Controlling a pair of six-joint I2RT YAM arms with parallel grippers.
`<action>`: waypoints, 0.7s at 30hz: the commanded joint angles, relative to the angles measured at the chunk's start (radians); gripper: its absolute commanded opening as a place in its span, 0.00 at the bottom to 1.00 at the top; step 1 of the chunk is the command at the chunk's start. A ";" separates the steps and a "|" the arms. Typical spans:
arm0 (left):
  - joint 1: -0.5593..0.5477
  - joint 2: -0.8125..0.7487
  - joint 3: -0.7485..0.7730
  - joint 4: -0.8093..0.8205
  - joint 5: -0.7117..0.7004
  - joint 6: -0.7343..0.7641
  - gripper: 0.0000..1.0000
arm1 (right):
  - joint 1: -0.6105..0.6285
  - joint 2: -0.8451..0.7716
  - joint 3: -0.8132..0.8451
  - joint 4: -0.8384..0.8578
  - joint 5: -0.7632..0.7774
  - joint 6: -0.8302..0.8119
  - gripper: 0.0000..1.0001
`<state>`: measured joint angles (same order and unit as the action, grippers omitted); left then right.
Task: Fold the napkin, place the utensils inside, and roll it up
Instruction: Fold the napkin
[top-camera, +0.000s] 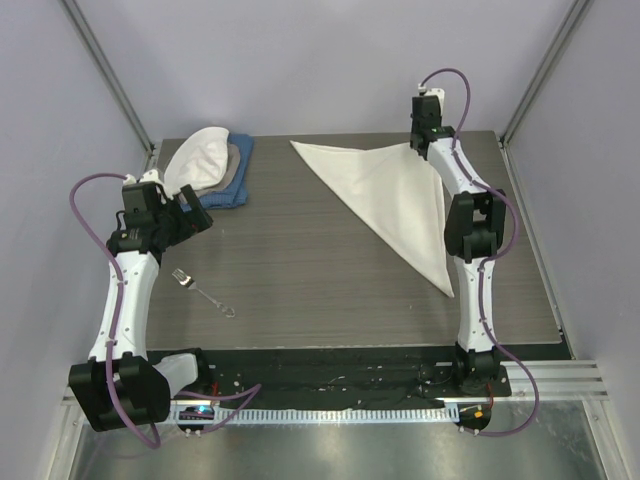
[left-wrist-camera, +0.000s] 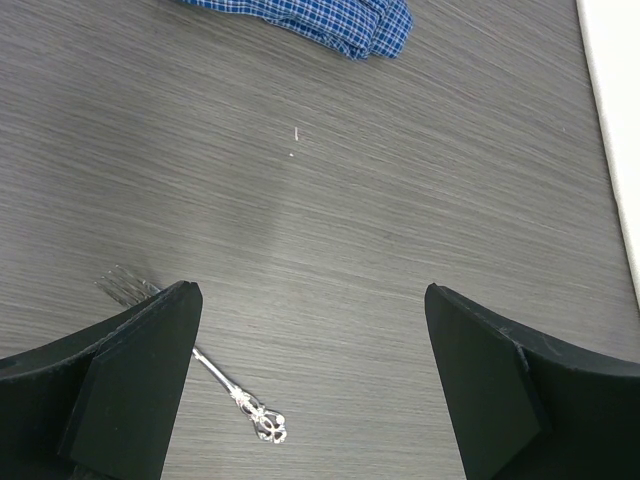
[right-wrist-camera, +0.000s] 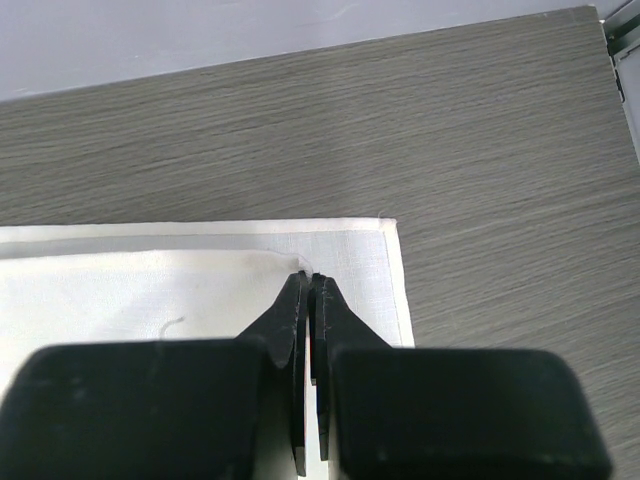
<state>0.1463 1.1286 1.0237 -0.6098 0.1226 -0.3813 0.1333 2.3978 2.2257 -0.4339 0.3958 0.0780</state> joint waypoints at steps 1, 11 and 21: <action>0.004 -0.024 -0.008 0.045 0.018 0.010 1.00 | -0.014 -0.020 0.037 0.012 0.028 0.005 0.01; 0.004 -0.018 -0.008 0.044 0.015 0.010 1.00 | -0.037 0.027 0.040 0.006 0.029 0.016 0.01; 0.006 -0.020 -0.007 0.042 0.012 0.012 1.00 | -0.049 0.067 0.063 0.003 0.044 0.023 0.01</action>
<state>0.1463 1.1286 1.0237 -0.6090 0.1249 -0.3813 0.0895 2.4634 2.2318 -0.4465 0.4004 0.0856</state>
